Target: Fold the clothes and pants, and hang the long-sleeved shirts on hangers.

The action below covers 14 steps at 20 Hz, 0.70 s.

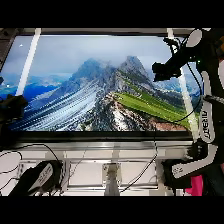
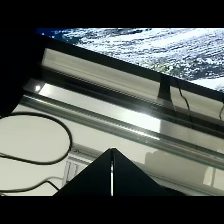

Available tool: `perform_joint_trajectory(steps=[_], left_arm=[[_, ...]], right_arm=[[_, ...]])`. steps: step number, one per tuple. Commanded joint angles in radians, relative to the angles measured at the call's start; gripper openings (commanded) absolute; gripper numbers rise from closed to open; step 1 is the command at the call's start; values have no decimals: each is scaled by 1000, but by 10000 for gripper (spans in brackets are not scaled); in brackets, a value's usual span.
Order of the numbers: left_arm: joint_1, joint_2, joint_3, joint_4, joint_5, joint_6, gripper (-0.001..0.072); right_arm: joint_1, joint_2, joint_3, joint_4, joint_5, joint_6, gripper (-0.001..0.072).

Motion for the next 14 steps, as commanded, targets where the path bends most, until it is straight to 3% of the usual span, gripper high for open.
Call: perform_joint_trajectory(steps=[1,4,9,14], left_arm=[[1,0,-1,0,0,0,29],[1,-1,-2,40,10,9,29],[5,-23,-31,318,114,19,29],[63,-107,-34,326,198,14,38]], right_arm=[[0,0,0,0,0,0,22],[0,0,0,0,0,0,22],[0,0,0,0,0,0,22],[0,0,0,0,0,0,21]])
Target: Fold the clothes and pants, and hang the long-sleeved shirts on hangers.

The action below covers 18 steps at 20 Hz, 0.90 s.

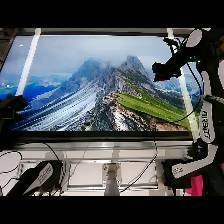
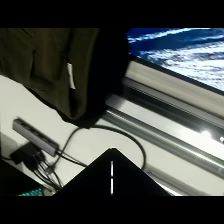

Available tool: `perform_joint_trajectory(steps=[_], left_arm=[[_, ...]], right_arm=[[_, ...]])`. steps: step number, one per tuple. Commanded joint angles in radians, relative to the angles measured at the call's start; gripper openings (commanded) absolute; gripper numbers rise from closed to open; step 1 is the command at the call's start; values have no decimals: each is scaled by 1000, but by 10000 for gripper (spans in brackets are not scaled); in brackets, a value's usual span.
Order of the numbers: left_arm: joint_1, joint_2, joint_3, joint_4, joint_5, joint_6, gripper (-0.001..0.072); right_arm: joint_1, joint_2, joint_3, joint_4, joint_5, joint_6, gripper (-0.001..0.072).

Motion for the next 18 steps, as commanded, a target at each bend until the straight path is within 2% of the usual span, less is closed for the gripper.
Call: perform_joint_trajectory(steps=[1,2,3,4,12,18], left_arm=[[37,-66,-3,39,71,-1,85],[51,-92,-3,40,100,-7,237],[66,-117,-3,47,137,-39,340],[83,-144,-3,55,189,-69,380],[158,-297,-2,80,504,-88,380],[158,-401,-2,82,616,-88,379]], right_arm=[[0,0,0,0,0,0,22],[0,0,0,0,0,0,22],[0,0,0,0,0,0,22],[0,0,0,0,0,0,22],[0,0,0,0,0,0,22],[0,0,0,0,0,0,21]])
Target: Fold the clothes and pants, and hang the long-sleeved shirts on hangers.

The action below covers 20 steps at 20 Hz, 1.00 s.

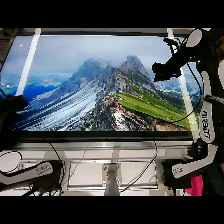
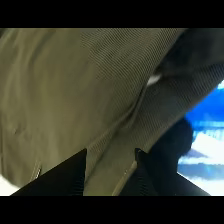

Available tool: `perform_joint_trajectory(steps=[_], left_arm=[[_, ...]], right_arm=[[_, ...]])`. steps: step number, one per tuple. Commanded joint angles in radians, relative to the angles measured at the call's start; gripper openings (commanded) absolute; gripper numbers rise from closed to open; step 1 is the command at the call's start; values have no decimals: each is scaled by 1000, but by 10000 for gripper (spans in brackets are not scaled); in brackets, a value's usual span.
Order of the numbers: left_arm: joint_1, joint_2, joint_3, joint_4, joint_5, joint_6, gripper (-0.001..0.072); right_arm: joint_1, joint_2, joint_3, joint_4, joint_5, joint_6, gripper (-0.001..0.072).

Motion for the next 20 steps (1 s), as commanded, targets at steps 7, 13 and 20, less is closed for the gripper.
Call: perform_joint_trajectory(steps=[7,13,20], left_arm=[[13,-92,0,58,192,-50,377],[22,-97,0,72,157,-43,30],[12,14,0,67,66,-62,29]], right_arm=[[0,0,0,0,0,0,22],[0,0,0,0,1,0,22],[0,0,0,0,1,0,22]])
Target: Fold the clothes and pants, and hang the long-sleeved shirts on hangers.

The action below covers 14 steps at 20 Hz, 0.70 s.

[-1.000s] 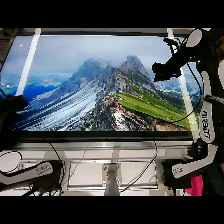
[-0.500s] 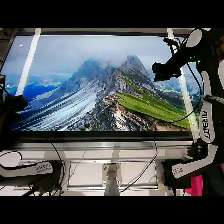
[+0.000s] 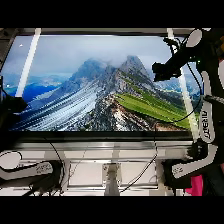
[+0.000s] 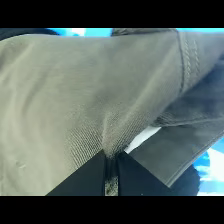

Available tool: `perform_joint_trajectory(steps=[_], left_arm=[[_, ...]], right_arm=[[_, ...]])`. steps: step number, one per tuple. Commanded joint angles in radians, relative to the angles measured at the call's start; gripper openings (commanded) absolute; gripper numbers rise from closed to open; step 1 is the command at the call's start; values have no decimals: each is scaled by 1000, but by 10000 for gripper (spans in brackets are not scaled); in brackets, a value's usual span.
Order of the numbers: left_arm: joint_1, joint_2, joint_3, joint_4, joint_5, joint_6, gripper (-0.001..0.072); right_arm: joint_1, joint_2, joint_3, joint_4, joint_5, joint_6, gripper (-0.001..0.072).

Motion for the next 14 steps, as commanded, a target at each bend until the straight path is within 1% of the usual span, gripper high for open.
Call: perform_joint_trajectory(steps=[1,3,6,7,9,10,12,13,14], left_arm=[[-13,85,0,-1,-26,-15,29],[-27,154,10,-5,-18,-27,29],[-71,243,68,-46,-14,-154,29],[-100,269,92,-75,-7,-160,28],[-188,305,161,-143,4,-159,27],[-247,314,213,-204,4,-149,27],[-383,313,330,-340,5,-96,26],[-460,309,388,-380,4,-68,25],[-552,302,444,-383,5,-57,24]], right_arm=[[0,0,0,0,0,0,22],[0,0,0,1,0,0,22],[0,0,0,1,-4,1,22],[0,0,0,2,-36,1,22],[0,0,0,11,-90,1,21],[0,0,0,31,-102,1,20],[0,0,0,81,-139,-2,20],[0,0,0,92,-160,-21,20],[0,0,0,98,-183,-50,19]])
